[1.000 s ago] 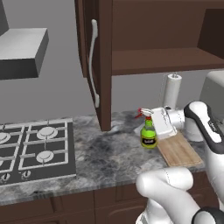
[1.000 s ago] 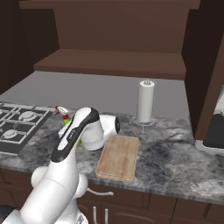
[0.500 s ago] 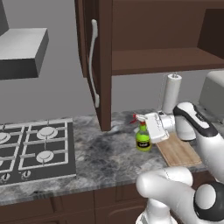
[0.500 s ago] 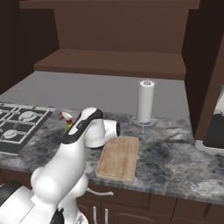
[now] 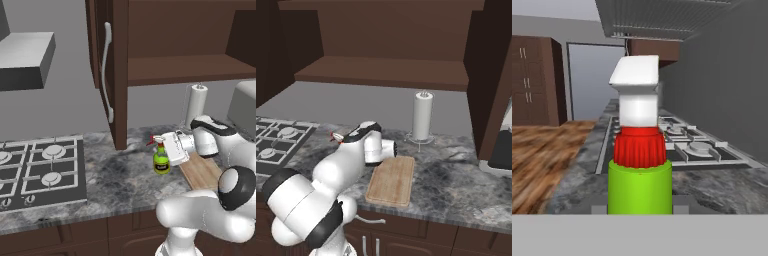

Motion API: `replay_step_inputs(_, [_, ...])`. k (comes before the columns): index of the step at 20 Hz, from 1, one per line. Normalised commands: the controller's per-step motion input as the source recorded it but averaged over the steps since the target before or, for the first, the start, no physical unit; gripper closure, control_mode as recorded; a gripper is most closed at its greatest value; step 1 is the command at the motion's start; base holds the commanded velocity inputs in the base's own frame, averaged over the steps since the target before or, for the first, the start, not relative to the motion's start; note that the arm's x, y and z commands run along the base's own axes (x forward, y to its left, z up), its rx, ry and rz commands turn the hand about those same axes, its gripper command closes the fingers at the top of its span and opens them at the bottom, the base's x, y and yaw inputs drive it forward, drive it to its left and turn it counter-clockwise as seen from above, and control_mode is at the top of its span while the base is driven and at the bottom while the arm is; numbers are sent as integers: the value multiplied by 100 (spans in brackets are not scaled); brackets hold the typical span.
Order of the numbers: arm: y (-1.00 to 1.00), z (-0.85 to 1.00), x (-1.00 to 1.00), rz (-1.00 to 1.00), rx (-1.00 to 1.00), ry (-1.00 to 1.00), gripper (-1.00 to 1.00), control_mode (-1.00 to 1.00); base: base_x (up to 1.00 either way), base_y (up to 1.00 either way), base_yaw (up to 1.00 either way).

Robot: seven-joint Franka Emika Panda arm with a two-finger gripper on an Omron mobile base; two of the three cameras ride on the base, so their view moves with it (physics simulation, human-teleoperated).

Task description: Grab the spray bottle from the cabinet, then place it next to the cutting board for sanitizing. Then grab the dish brush from the countertop next to the sink and place it next to the cutting board.

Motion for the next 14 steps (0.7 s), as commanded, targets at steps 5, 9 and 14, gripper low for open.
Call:
replay_step_inputs(5, [-12,-28,30,7,0,-3,100,-100,0,0,0])
replay_step_inputs(9, [-6,-29,30,6,0,-1,100,-100,0,0,0])
replay_step_inputs(14, [-1,-33,24,4,0,0,100,-100,0,0,0])
